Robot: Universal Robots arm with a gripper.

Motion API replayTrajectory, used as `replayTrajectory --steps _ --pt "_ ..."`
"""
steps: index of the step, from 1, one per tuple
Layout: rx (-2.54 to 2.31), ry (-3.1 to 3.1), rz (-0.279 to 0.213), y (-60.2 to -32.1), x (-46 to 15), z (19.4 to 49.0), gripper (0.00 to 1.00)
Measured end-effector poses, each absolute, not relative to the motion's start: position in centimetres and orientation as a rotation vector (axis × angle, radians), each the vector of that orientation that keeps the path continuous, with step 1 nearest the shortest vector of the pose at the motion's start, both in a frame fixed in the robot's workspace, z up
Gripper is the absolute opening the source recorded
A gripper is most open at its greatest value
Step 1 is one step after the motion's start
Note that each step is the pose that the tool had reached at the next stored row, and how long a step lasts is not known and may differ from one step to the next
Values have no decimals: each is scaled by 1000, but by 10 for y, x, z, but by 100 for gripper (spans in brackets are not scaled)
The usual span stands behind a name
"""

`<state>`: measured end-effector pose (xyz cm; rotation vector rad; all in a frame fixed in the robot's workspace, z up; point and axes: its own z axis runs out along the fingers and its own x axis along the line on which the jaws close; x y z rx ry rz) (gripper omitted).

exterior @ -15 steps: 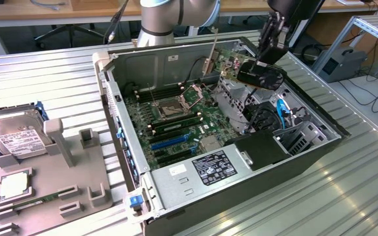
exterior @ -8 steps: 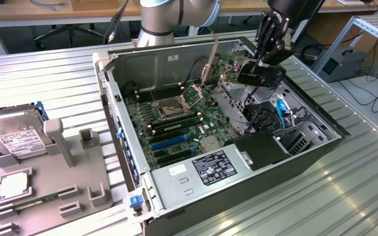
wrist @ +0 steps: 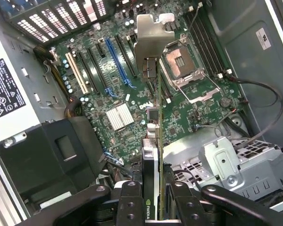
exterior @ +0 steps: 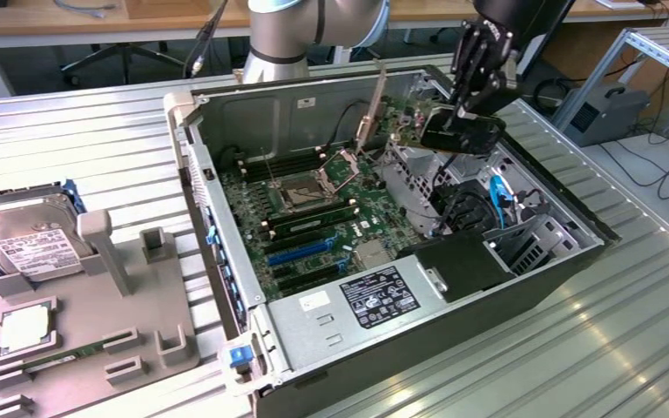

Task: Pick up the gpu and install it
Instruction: 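Insert the gpu into the slot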

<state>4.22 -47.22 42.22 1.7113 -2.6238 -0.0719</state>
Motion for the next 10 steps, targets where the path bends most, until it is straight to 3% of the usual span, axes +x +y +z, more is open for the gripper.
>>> replayTrajectory --steps 10 --pt "1912 -2477 -67 -472 42 420 27"
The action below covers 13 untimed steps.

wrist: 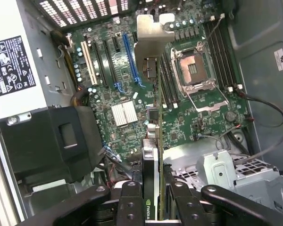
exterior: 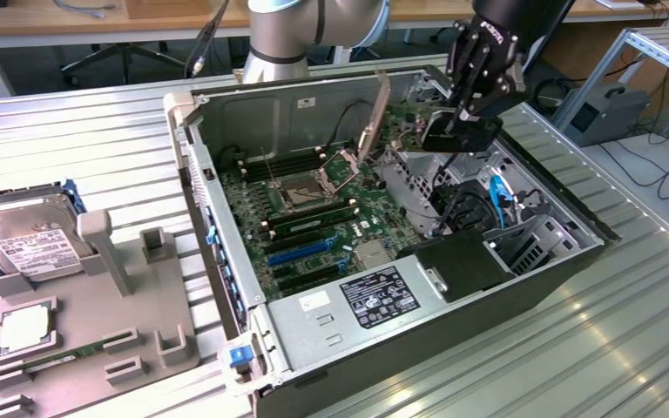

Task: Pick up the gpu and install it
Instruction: 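Insert the gpu into the slot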

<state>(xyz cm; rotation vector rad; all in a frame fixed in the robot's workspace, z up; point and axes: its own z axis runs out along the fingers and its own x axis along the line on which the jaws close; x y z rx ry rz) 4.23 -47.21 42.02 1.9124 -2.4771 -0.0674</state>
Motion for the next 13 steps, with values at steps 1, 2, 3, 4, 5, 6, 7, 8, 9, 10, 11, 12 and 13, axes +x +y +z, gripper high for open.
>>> replayTrajectory --steps 1,2,3,4,5,6,7,8,9,10,11,12,13 --pt "1926 -2467 -67 -472 42 420 27" --pt "1953 -2447 -64 -472 42 419 27" --pt "1969 -2435 -63 -472 42 419 27" --pt "1984 -2425 -61 -472 42 418 27" --pt "1997 -2415 -60 -472 42 418 27" --pt "2004 -2409 -60 -472 42 418 27" --pt "2010 -2404 -59 -472 42 418 27" --pt "2010 -2404 -60 -472 42 418 27" --pt "2015 -2402 -58 -472 42 418 27" --pt "2024 -2399 -54 -472 41 418 27" --pt "2035 -2395 -49 -472 41 417 27" --pt "2046 -2391 -44 -472 40 417 27" --pt "2051 -2388 -43 -472 38 416 27"
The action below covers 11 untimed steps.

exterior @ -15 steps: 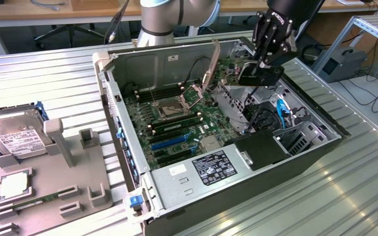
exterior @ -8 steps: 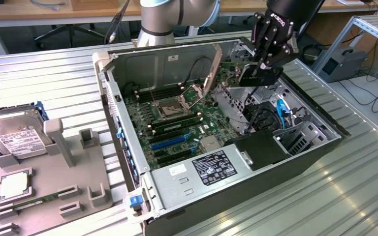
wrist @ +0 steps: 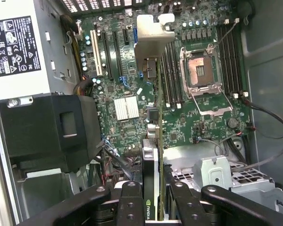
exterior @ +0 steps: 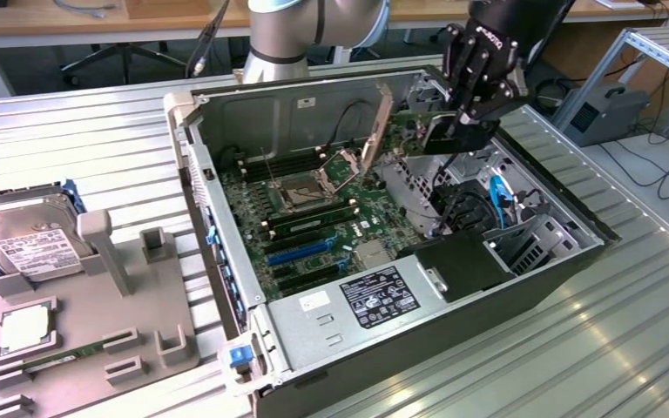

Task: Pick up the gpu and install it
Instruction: 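Insert the gpu into the slot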

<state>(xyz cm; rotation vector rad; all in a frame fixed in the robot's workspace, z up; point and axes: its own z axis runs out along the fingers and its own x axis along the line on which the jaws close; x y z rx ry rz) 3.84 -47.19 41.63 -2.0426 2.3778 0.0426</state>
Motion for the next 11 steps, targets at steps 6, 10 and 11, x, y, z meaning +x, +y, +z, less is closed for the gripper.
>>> replayTrajectory --steps 6,10,11 --pt "-2052 2369 42 -472 26 415 27" --pt "-2056 2366 41 -472 15 414 27" --pt "-2056 2365 41 -472 12 414 27"
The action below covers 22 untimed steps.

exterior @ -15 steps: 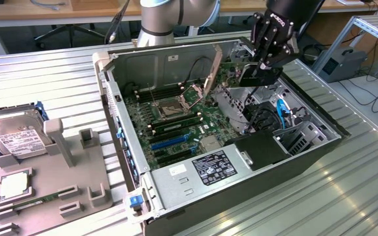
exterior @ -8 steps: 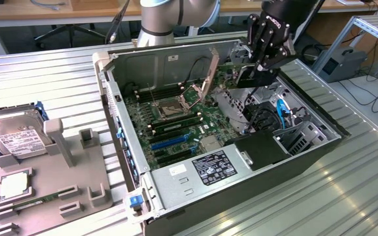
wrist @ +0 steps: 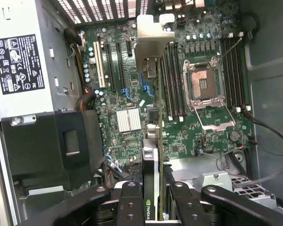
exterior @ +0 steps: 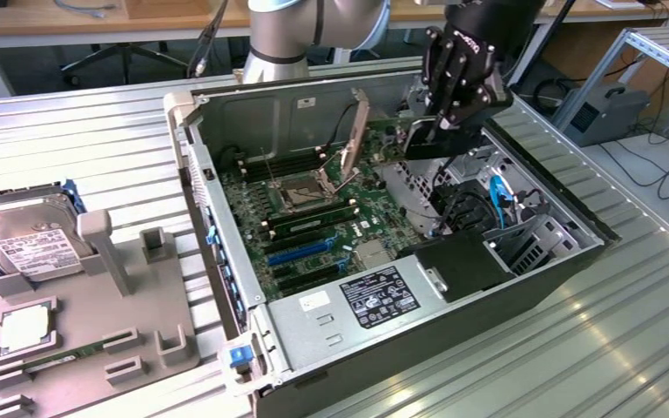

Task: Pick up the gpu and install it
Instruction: 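Insert the gpu into the slot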

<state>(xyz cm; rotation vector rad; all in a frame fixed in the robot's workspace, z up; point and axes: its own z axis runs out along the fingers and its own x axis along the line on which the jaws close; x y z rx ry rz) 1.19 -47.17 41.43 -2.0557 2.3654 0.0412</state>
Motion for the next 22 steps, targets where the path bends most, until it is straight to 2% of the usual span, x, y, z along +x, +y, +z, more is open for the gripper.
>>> replayTrajectory --steps 22 --pt "-2052 2361 34 -472 -37 414 27"
